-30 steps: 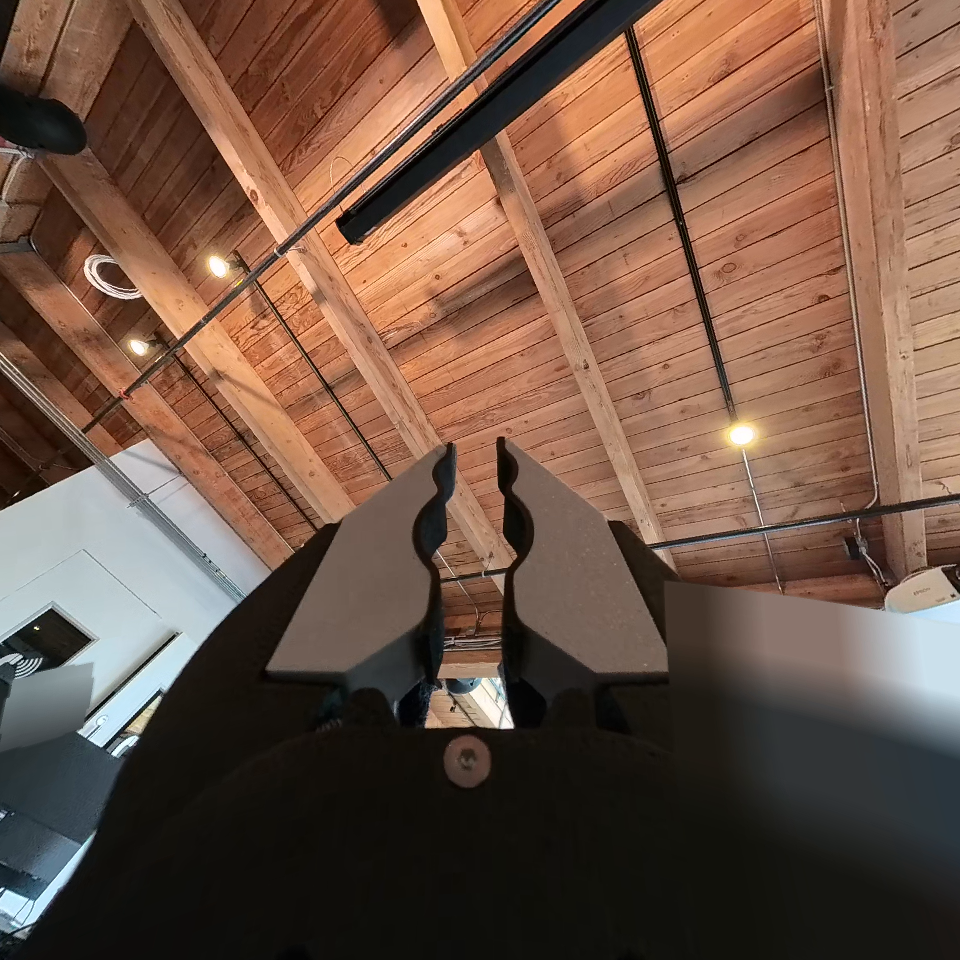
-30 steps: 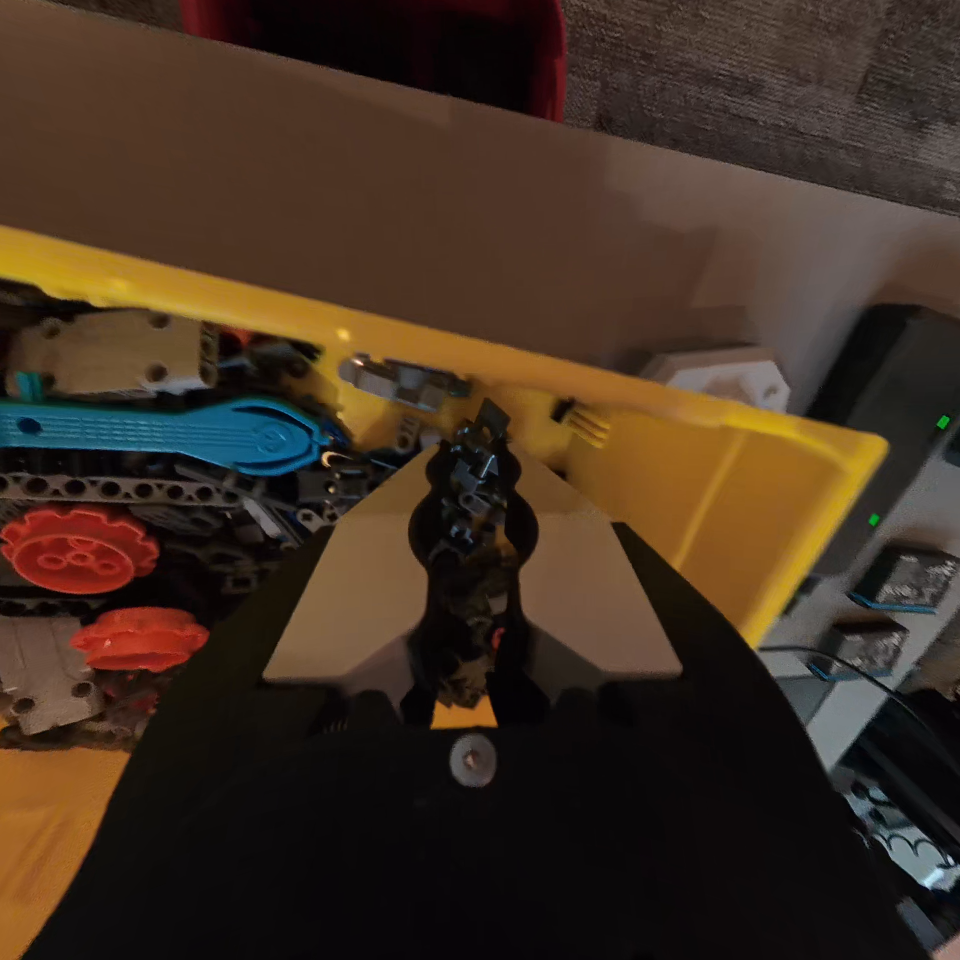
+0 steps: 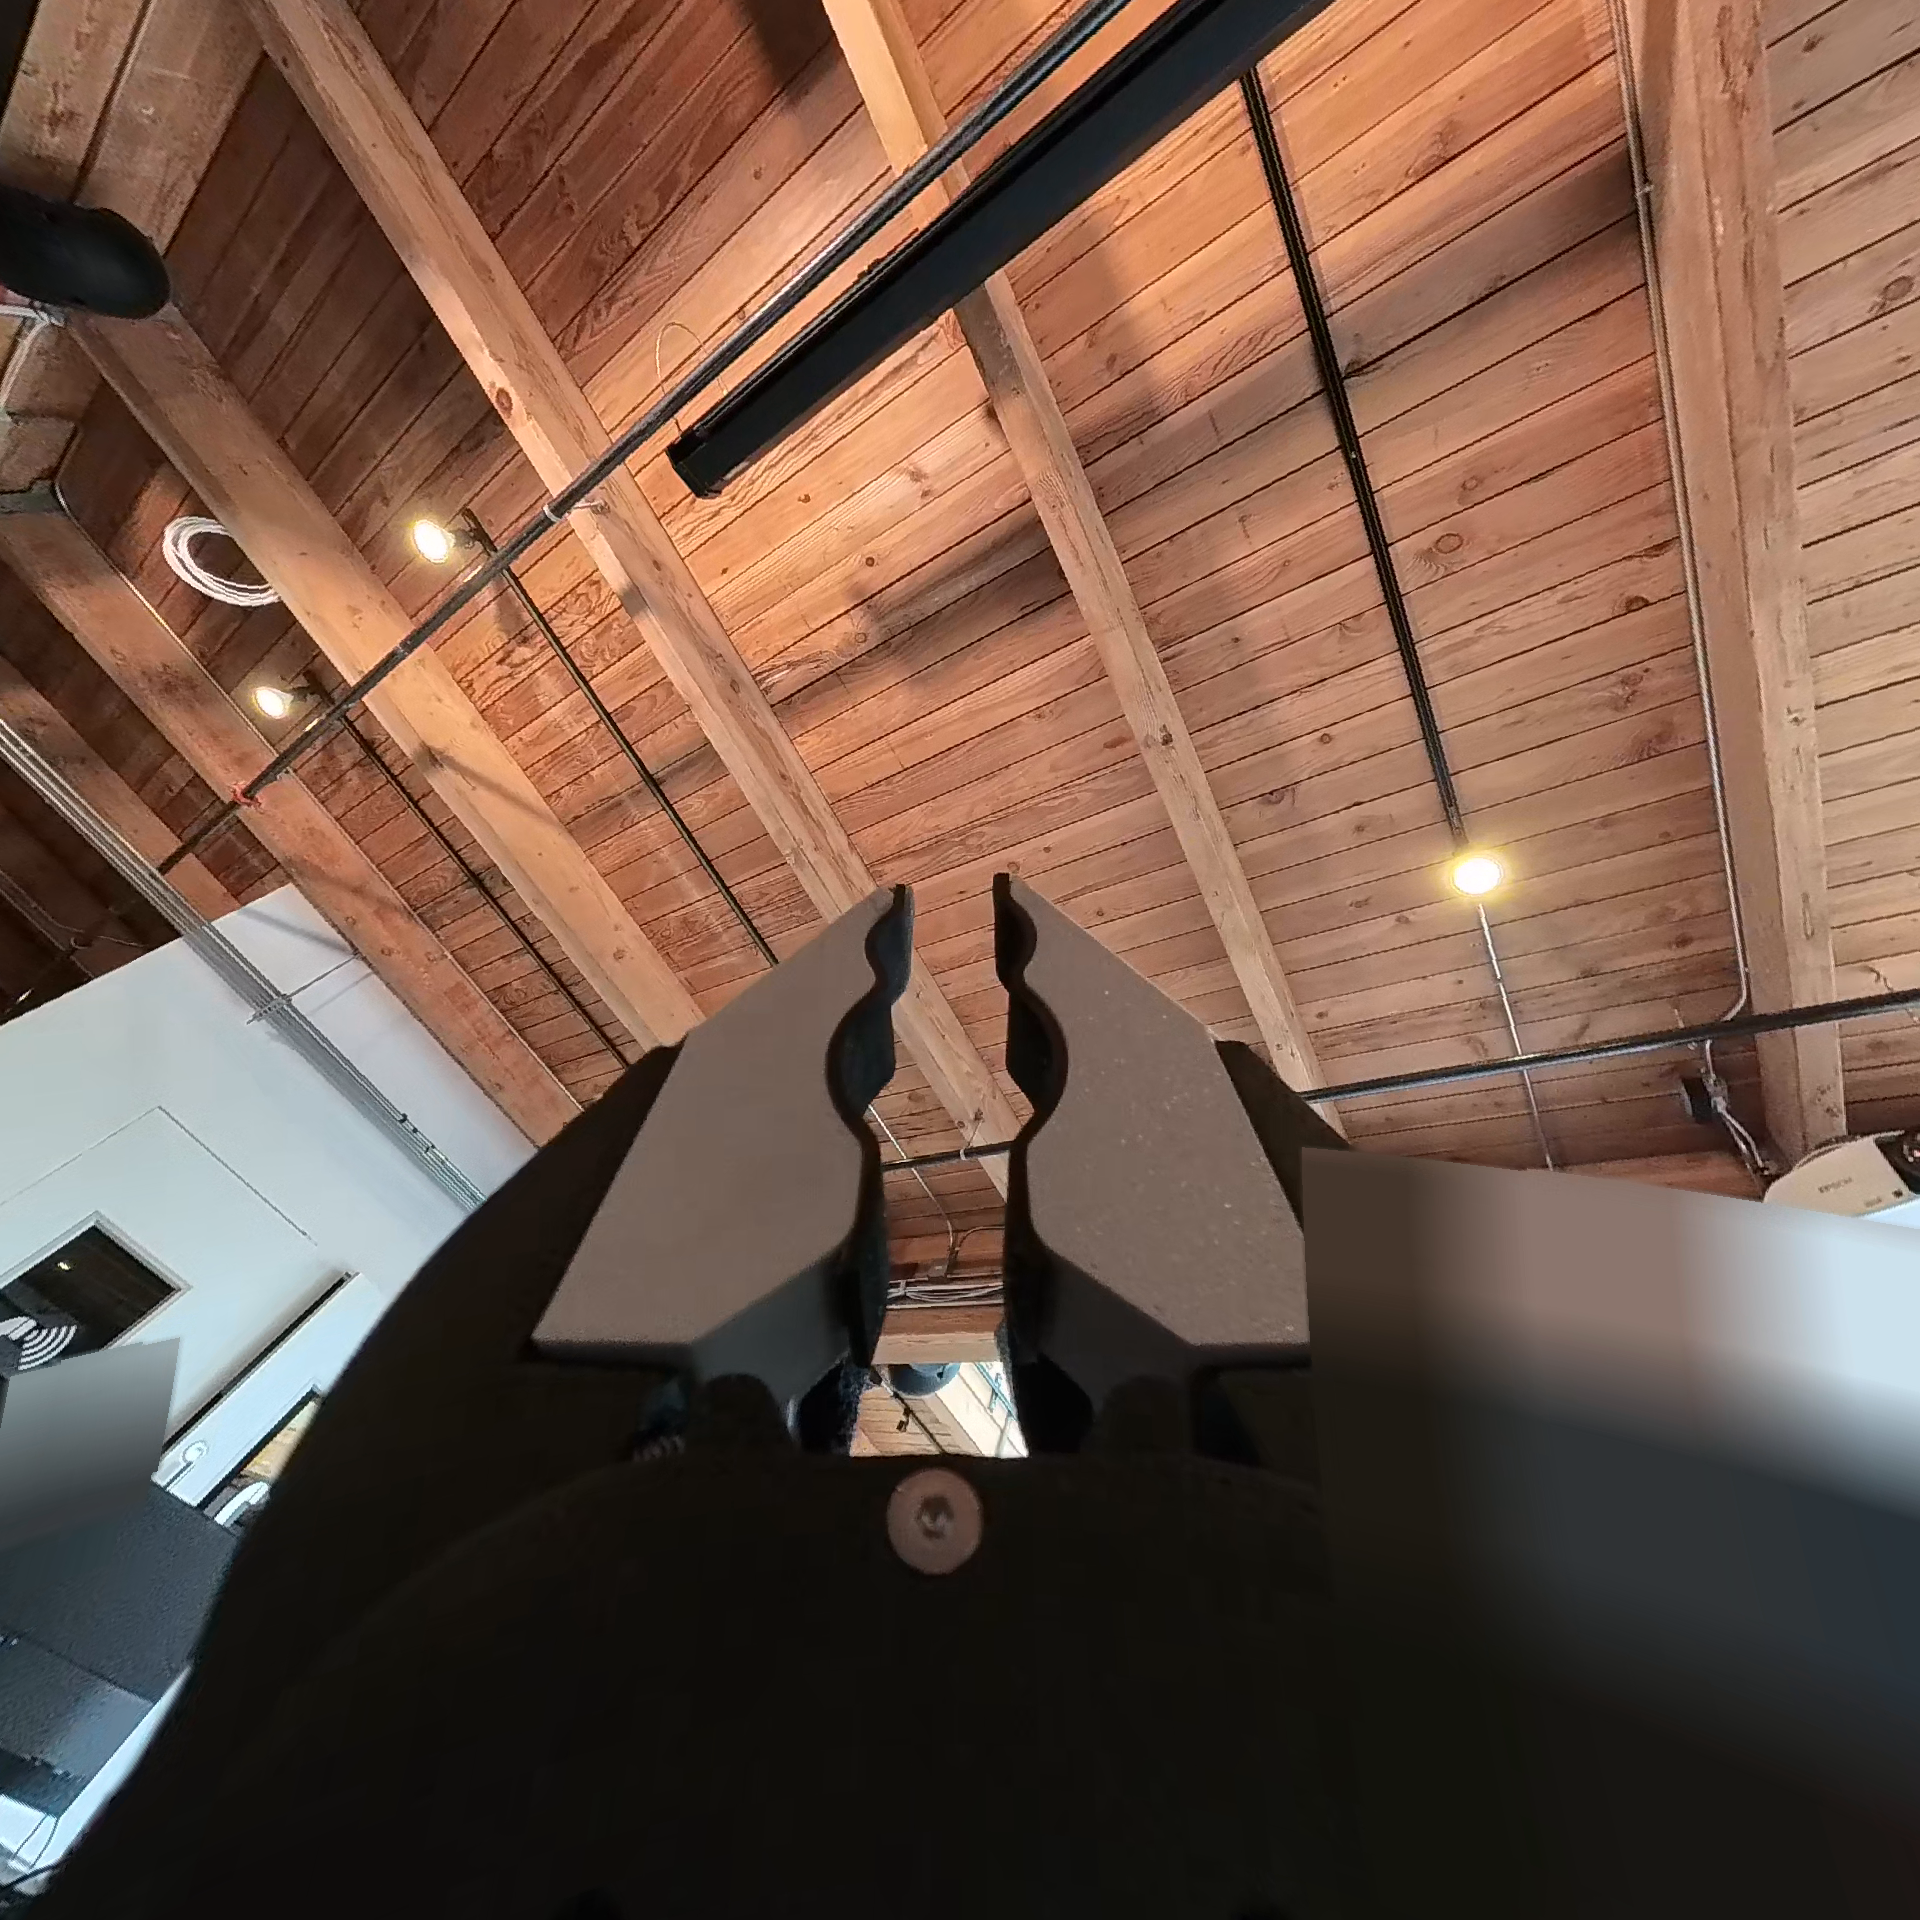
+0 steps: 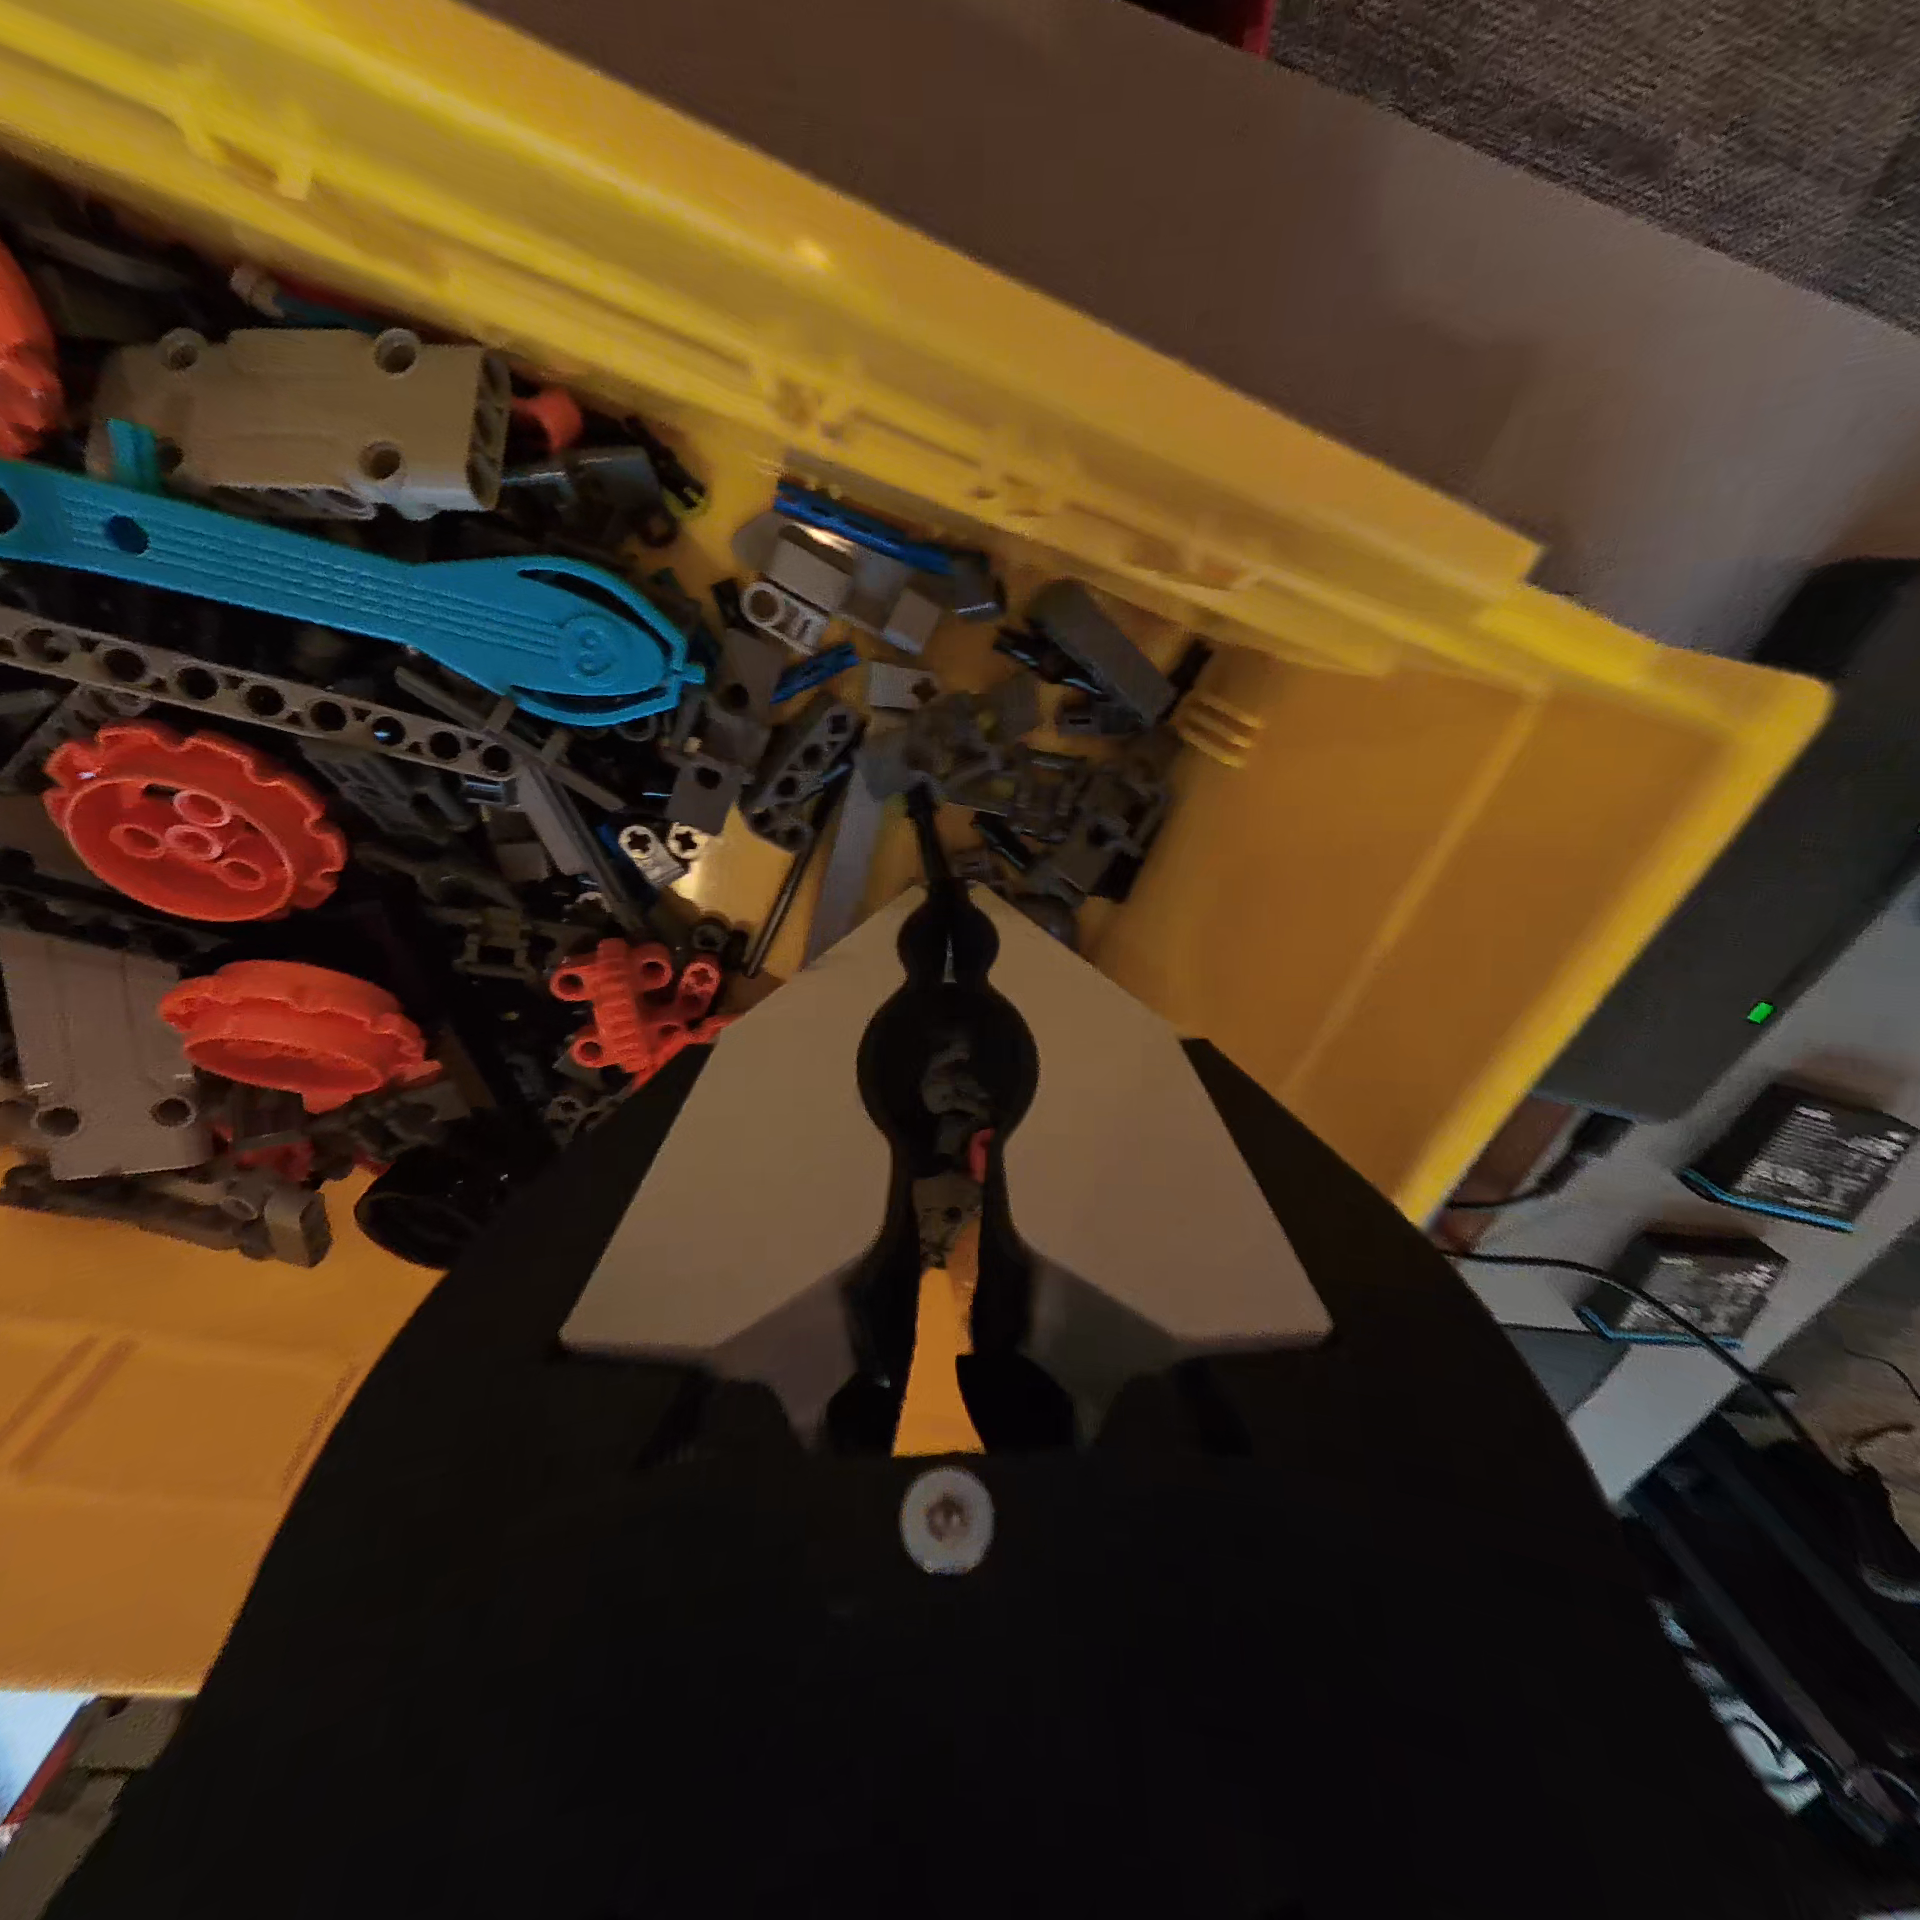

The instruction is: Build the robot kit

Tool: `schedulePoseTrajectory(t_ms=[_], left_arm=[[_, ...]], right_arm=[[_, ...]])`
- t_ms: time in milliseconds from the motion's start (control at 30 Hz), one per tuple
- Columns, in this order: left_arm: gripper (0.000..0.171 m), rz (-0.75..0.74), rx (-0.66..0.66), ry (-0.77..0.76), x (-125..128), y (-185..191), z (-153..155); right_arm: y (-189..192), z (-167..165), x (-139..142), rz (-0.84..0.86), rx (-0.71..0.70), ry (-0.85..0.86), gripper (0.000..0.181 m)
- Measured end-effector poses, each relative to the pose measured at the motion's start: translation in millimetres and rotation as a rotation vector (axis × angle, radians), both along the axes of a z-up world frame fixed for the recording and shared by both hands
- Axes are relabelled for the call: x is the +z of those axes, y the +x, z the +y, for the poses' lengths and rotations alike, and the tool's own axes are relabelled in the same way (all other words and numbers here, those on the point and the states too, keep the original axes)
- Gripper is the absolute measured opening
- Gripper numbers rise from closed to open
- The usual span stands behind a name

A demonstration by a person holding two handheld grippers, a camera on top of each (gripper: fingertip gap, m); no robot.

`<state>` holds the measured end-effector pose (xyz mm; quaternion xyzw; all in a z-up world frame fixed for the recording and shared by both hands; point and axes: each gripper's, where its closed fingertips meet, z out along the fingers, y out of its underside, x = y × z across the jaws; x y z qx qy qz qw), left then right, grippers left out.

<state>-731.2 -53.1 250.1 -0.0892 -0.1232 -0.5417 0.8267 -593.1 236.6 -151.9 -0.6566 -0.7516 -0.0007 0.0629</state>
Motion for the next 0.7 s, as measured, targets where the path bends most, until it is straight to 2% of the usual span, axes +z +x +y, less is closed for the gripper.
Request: schedulePoseTrajectory(t_ms=[133, 233, 300, 400, 567, 633, 700], left_arm=[[0.013, 0.003, 0.002, -0.003, 0, 1, 1], [0.013, 0.004, 0.000, -0.003, 0, 2, 2], [0.013, 0.005, 0.001, -0.004, 1, 2, 2], [0.013, 0.006, 0.001, -0.004, 1, 2, 2], [0.013, 0.007, 0.002, -0.005, 1, 3, 2], [0.013, 0.008, -0.002, -0.004, 1, 3, 2], [0.013, 0.006, 0.001, -0.005, 1, 2, 2]], right_arm=[[-3, 14, 3, 0.003, -0.025, 0.084, 0.000], [-1, -1, 0, -0.019, -0.048, -0.012, 0.028], [4, -7, -7, -0.057, -0.061, -0.051, 0.038], [18, -2, -19, -0.145, -0.026, 0.002, 0.039], [13, -6, -19, -0.117, -0.011, -0.031, 0.026], [9, -4, -17, -0.099, -0.008, -0.017, 0.026], [4, -14, -17, -0.070, -0.009, -0.076, 0.026]])
